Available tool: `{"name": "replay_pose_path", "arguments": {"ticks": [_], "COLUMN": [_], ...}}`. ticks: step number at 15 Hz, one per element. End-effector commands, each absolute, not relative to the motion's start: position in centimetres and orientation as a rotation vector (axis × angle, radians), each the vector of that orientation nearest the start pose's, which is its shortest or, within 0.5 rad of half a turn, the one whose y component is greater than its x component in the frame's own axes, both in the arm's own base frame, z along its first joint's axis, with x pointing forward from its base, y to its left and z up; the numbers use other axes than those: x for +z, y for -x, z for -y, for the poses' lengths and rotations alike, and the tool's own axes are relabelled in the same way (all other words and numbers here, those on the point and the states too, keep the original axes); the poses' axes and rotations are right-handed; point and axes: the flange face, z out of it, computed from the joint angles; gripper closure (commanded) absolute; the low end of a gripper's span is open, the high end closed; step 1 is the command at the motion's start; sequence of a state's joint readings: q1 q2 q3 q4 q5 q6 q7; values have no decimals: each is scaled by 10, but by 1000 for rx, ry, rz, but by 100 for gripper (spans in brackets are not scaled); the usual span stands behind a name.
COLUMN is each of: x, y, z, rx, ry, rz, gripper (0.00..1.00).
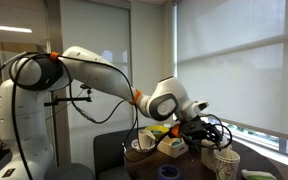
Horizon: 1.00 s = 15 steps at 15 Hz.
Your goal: Pick up the two stacked paper coffee cups from the table and move them to the left side of the table, remove the spoon from the paper coffee cups and put it in the sugar jar
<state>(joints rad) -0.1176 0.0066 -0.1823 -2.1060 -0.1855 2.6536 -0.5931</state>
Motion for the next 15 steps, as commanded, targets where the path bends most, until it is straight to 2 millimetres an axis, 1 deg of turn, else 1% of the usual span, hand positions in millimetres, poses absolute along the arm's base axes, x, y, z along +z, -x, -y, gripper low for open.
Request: {"name": "replay_pose_path", "arguments": {"ticks": [1, 2, 5, 7, 8, 10, 12, 13, 14, 15], "x": [475, 471, 458, 450, 448, 447, 449, 451, 450, 452], "y": [-572, -575, -583, -589, -590, -593, -595, -595, -596, -594], "z": [168, 168, 172, 176, 178, 180, 181, 181, 181, 179], "rx": [-805, -819, -787, -777, -769, -742, -733, -720, -706, -673], "ry": [3285, 3273, 3249, 3242, 3242, 3251, 3250, 3253, 3252, 3233], "rz": [850, 869, 857, 839, 831, 806, 800, 790, 782, 787], "gripper": [0, 0, 0, 5, 26, 30, 43, 51, 58, 66]}}
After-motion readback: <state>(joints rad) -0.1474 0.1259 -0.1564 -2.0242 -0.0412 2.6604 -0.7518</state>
